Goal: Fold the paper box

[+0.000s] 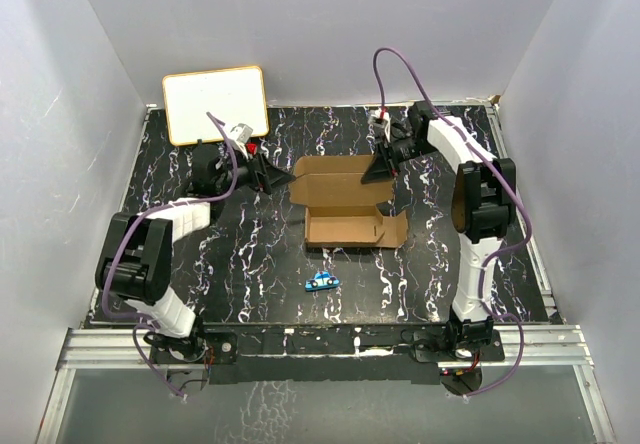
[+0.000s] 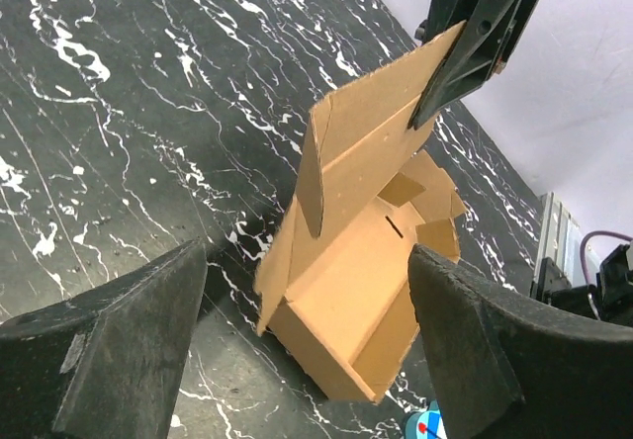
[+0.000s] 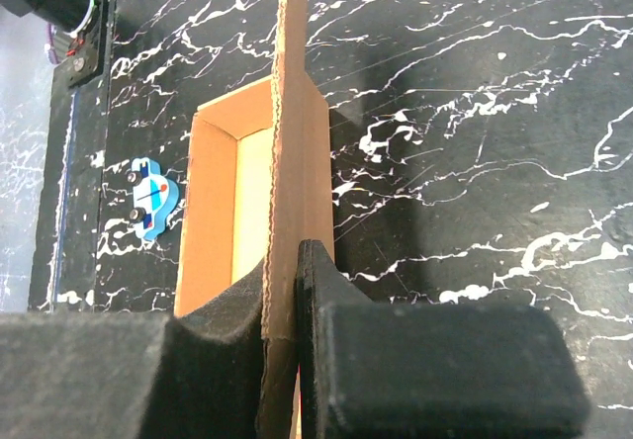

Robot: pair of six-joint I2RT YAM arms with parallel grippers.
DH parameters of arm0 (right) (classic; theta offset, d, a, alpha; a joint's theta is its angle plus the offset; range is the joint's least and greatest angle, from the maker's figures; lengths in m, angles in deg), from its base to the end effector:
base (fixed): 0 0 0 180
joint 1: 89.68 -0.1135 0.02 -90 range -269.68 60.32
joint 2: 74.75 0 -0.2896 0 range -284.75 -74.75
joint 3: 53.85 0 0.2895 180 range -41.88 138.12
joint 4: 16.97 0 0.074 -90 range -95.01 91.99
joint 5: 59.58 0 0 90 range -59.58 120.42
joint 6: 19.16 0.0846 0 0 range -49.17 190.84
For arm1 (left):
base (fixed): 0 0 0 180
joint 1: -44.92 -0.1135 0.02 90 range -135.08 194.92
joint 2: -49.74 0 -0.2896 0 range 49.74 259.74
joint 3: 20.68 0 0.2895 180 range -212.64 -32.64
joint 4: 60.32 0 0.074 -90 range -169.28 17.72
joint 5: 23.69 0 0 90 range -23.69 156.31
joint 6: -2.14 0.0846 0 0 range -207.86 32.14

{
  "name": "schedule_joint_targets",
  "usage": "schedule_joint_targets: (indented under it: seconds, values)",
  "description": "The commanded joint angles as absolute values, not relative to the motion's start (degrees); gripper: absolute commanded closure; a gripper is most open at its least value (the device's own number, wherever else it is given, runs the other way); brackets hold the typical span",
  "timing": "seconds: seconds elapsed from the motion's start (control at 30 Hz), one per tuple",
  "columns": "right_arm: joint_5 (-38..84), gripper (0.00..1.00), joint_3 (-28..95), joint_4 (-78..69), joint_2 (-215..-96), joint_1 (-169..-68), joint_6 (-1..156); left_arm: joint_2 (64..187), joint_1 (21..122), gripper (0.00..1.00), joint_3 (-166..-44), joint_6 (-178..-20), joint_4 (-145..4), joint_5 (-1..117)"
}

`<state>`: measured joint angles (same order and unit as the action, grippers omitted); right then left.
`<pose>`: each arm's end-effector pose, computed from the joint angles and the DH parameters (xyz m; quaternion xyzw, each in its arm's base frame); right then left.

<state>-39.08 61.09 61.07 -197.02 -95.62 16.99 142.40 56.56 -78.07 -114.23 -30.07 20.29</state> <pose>0.4594 0.1275 0.2181 -0.4291 0.7003 0.5070 0.2616 0.3815 -0.1407 0.2240 0.1748 0.7070 -0.4750 0.4940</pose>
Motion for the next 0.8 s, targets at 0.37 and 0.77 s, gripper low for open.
schedule_joint_targets:
  seconds: [0.37,0.77]
  values:
    - [-42.3,0.92,65.8,63.0,-195.0,-98.8,10.7,148.5,57.7,0.31,-80.5,-111.3,-21.9,10.1]
    - [-42.8,0.92,66.8,63.3,-194.5,-99.8,10.9,150.9,59.6,0.58,-81.7,-108.7,-20.9,10.2]
